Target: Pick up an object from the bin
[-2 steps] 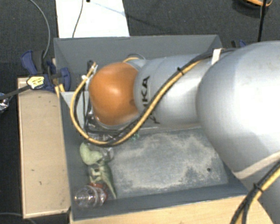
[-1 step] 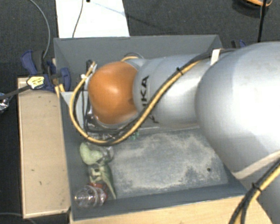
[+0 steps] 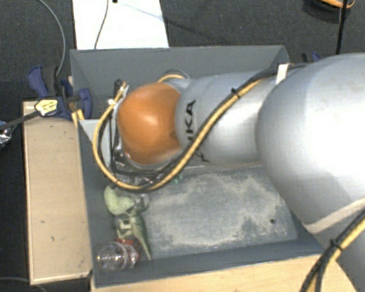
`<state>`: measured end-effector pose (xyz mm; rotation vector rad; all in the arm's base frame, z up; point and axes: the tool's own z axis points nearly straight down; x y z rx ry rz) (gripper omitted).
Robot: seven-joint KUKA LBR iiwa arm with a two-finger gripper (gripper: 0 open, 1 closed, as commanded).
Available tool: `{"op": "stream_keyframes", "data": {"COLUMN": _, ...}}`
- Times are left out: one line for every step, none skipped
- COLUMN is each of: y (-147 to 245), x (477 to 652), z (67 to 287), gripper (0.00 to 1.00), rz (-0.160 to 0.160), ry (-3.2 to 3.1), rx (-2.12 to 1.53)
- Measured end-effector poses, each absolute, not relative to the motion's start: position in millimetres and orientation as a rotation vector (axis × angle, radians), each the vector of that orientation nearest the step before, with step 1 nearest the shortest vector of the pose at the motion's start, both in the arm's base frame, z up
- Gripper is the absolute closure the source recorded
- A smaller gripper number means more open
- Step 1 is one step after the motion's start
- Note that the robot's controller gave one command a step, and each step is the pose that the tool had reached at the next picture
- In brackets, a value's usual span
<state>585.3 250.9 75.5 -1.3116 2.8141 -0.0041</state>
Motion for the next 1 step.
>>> {"op": "stream_keyframes", "data": {"y": 253.5, "x": 582.1, "z": 79.3, "gripper": 1.0, "rz": -0.007, "ry": 2.834, "rx": -1.283}}
